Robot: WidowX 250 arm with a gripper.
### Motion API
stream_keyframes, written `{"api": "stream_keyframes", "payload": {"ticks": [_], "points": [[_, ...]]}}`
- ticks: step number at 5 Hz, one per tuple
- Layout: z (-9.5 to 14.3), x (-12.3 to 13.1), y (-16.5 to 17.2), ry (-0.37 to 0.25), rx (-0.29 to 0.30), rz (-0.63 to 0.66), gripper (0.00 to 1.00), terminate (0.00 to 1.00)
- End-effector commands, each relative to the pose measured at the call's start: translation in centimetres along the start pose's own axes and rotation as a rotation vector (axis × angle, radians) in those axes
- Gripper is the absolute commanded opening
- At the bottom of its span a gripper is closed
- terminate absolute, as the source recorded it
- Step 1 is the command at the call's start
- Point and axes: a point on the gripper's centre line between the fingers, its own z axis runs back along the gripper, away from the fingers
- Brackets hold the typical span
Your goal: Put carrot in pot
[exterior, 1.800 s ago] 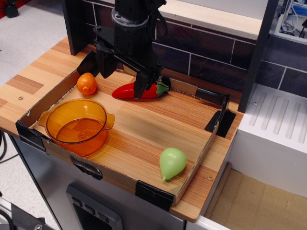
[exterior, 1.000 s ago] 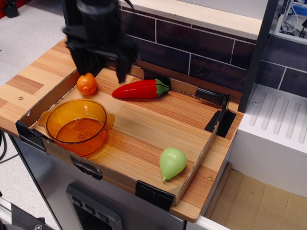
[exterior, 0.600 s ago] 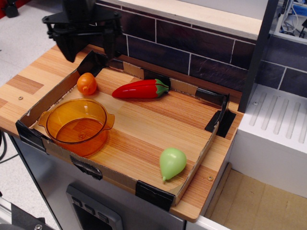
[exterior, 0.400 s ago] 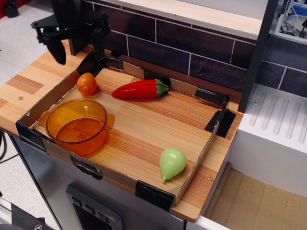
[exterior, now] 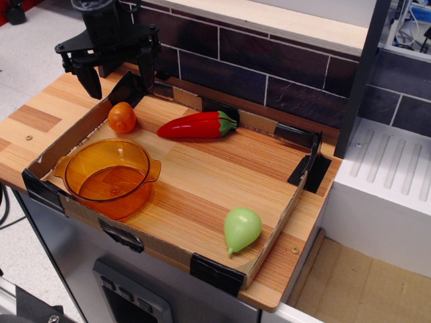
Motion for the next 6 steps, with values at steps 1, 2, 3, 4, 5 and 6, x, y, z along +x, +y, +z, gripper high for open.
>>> {"api": "stream_keyframes", "payload": {"ticks": [1,2,3,4,5,6], "points": [[-1.4,0.5,0.4,-0.049,0.025,0.052,1.0,0.0],[-2.4,0.0,0.5,-0.045,0.044,0.058,1.0,0.0],[-2.8,-0.1,0.6,-0.048,0.059,0.075,1.0,0.0],[-3.4,-0.3,0.4,-0.057,0.069,0.093,1.0,0.0],[-3.8,-0.2,0.3,-0.061,0.081,0.1,1.0,0.0],[-4.4,-0.1,0.4,-0.058,0.102,0.102,1.0,0.0]]}}
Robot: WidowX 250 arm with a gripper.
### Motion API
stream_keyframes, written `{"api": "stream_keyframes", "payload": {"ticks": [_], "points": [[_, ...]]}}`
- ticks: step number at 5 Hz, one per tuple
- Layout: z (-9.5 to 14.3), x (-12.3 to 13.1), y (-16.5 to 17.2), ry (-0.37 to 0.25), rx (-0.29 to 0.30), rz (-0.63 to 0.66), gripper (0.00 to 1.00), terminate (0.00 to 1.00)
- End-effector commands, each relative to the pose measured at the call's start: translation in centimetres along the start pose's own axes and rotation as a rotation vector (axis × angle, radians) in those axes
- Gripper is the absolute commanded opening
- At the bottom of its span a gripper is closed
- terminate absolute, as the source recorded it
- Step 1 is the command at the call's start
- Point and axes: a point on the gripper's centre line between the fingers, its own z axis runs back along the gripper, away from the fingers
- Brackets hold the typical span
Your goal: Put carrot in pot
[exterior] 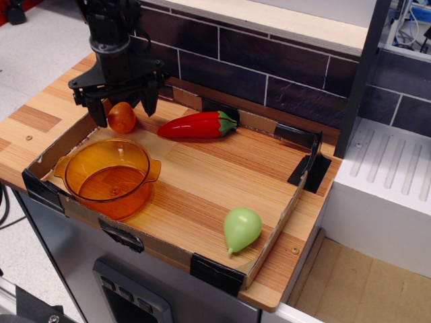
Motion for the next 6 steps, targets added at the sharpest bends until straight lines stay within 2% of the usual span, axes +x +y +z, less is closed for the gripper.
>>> {"api": "stream_keyframes", "payload": {"ticks": [1,2,3,4,5,6], "points": [[-0.1,0.8,0.3,-0.034,0.026,0.021,1.0,0.0],[-0.3,0.9,0.4,-0.037,0.043,0.025,0.0,0.0],[0.3,1.0,0.4,-0.049,0.026,0.028,0.0,0.0],[2.3,0.8,0.1,-0.12,0.002,-0.044,0.0,0.0],[6.7,-0.1,-0.7,-0.178,-0.069,-0.109,0.0,0.0],[10.1,-1.6,-1.0,-0.106,-0.129,-0.134,0.0,0.0]]}}
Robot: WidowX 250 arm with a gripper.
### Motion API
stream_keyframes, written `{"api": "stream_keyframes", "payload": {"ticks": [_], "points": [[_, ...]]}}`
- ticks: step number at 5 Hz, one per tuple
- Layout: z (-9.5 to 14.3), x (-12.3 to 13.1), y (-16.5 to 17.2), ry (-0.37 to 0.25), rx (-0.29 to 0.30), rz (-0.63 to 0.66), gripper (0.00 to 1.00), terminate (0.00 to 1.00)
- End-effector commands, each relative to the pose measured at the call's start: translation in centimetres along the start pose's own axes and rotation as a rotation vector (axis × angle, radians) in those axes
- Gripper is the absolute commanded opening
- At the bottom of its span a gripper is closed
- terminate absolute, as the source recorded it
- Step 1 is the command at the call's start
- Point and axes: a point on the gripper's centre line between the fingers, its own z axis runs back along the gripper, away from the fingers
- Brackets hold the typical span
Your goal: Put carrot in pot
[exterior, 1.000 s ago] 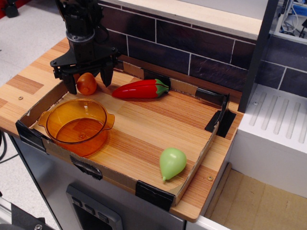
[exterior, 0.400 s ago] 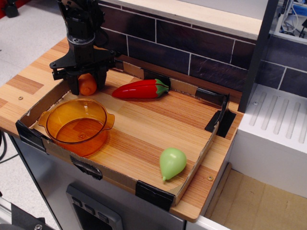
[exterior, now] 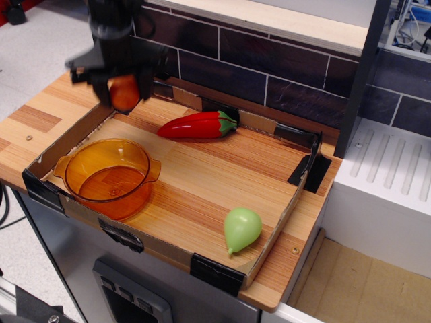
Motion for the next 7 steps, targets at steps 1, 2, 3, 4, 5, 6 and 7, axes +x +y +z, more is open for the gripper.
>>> {"api": "stream_keyframes", "payload": {"ticks": [1,2,3,4,5,6,7], "points": [[4.1,-3.1,0.4,0.144,-0.043,-0.128,0.0,0.0],[3.6,-5.2,1.7,0.174,-0.012,-0.195,0.0,0.0],[3.1,-6.7,3.6,0.186,0.005,-0.254,0.0,0.0],[2.8,-7.4,4.5,0.186,0.008,-0.286,0.0,0.0],[2.5,-7.9,4.7,0.195,0.041,-0.303,1.0,0.0],[1.9,-8.2,4.7,0.199,0.05,-0.319,1.0,0.0],[2.1,-7.6,4.4,0.185,0.038,-0.31,1.0,0.0]]}}
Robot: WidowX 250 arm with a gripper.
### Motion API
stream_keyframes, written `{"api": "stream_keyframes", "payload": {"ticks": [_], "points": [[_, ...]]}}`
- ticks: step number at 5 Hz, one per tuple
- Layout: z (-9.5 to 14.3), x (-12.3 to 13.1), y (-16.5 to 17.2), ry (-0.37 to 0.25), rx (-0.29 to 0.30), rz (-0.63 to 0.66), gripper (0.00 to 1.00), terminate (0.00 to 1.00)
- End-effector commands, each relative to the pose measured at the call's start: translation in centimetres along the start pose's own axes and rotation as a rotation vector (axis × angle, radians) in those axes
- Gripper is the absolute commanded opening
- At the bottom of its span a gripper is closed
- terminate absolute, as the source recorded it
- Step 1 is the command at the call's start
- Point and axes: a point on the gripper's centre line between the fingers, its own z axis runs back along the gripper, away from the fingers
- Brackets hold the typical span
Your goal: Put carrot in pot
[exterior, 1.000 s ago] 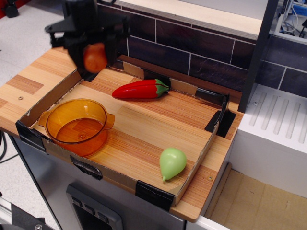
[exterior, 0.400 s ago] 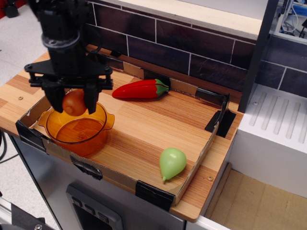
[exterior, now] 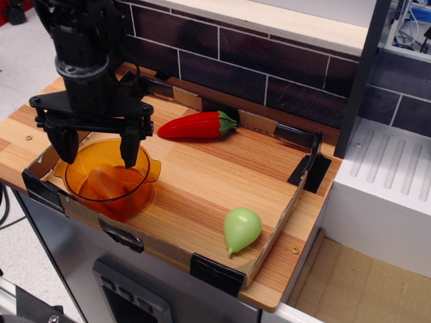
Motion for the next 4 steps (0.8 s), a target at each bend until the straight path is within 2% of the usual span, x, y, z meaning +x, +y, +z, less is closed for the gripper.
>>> {"api": "stream_keyframes", "payload": {"ticks": [1,2,4], "points": [[3.3,1.7,0.1,-0.064,-0.054,0.027,1.0,0.0],[7.3,3.2,-0.8,-0.092,-0.115,0.036,1.0,0.0],[7.3,3.2,-0.8,-0.092,-0.115,0.036,1.0,0.0]]}}
